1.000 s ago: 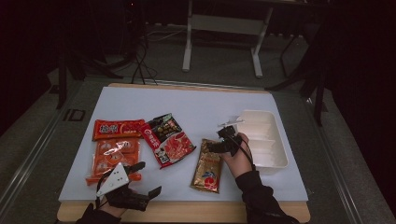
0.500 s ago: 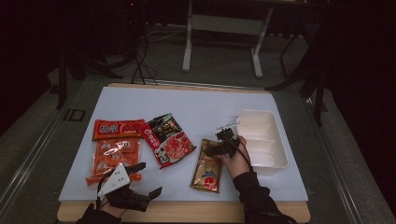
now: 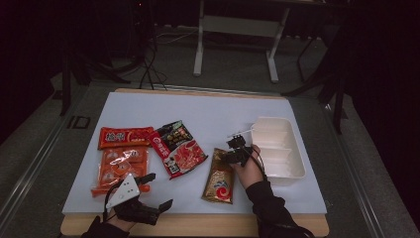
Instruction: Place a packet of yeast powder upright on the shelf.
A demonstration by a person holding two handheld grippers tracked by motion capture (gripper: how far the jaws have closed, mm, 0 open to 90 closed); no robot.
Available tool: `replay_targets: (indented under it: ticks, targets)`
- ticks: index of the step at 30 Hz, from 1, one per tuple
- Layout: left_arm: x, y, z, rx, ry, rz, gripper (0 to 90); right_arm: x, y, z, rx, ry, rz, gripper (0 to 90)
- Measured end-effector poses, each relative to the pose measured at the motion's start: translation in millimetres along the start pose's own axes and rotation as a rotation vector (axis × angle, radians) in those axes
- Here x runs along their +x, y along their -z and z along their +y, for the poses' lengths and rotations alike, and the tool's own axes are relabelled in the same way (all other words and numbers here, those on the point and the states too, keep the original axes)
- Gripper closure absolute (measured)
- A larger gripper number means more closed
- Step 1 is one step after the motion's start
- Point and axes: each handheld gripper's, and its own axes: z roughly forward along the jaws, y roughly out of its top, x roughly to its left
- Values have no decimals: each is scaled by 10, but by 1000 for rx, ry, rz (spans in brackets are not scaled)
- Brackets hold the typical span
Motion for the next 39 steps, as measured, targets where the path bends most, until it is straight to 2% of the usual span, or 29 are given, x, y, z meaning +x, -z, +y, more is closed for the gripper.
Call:
replay_targets:
  ticks: [1, 6, 7, 8, 9, 13, 17, 22, 24, 39]
  targets:
    - [-3, -3, -1, 7, -5, -2, 13, -17, -7, -1, 2, 8, 5, 782]
    - [-2, -15, -5, 10, -5, -4, 13, -38, -9, 4, 8, 41, -2, 866]
    - [-1, -16, -4, 11, -4, -4, 13, -7, 5, 13, 10, 71, -16, 880]
    - [0, -16, -4, 11, -2, -4, 13, -7, 5, 13, 10, 71, -16, 880]
    - [-2, -15, -4, 10, -3, -4, 13, 26, 53, 33, -2, 103, -21, 886]
    - [-1, -13, -4, 11, -2, -5, 13, 42, 141, 63, -29, 110, -3, 890]
    - [1, -13, -5, 10, 0, -4, 13, 115, 287, 82, -74, 167, 13, 894]
    - [2, -15, -7, 12, -1, -3, 13, 178, 435, 89, -118, 186, 40, 899]
    - [4, -15, -6, 9, 2, -3, 13, 213, 500, 87, -136, 209, 37, 900]
    - [8, -18, -8, 11, 6, -1, 13, 470, 947, 37, -250, 318, 119, 900]
